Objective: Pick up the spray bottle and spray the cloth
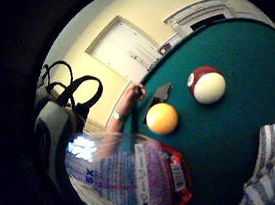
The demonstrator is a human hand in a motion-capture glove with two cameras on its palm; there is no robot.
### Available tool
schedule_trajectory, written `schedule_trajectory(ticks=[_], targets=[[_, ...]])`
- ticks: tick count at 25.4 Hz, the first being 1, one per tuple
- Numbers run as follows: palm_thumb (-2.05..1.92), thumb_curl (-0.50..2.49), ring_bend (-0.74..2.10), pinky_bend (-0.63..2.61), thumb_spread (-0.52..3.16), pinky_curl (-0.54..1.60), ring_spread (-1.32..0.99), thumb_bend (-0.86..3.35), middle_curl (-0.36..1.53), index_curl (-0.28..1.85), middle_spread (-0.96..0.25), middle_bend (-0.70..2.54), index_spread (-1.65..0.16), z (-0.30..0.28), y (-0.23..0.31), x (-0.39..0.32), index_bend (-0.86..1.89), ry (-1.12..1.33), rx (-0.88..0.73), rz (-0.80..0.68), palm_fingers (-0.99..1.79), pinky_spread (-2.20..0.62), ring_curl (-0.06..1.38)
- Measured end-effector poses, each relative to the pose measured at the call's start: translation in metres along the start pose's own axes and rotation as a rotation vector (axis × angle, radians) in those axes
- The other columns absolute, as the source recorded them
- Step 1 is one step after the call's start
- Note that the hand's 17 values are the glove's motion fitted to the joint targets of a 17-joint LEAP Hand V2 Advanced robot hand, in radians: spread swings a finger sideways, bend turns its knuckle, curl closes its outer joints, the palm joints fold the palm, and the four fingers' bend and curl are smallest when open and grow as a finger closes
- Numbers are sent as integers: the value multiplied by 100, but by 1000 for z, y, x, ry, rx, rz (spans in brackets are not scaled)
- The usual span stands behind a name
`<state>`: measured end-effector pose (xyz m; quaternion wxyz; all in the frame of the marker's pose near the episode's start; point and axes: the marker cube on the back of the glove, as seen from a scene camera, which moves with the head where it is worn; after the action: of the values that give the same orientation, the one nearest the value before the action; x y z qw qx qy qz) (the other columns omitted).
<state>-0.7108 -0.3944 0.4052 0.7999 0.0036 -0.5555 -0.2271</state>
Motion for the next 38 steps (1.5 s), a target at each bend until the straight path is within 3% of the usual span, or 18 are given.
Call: schedule_trajectory(ticks=[11, 26, 30, 38], targets=[[88, 80, 65, 45, 38, 40, -17, -4, 50, 58, -21, 56, -28, -8, 4, 10, 20, -22, -205, 46, 128, -26, 45], [71, 65, 48, 20, 71, 34, -18, -8, 47, 52, -22, 50, -33, -8, 10, 26, 19, 84, -412, 41, 106, -7, 40], [65, 59, 43, 29, 75, 38, -17, -7, 41, 49, -21, 29, -37, -23, 8, 28, 13, 160, -468, 47, 75, 0, 40], [58, 51, 36, 37, 78, 38, -15, -6, 37, 38, -19, 18, -42, -68, 1, 13, 7, 480, -400, 15, 58, 10, 36]])
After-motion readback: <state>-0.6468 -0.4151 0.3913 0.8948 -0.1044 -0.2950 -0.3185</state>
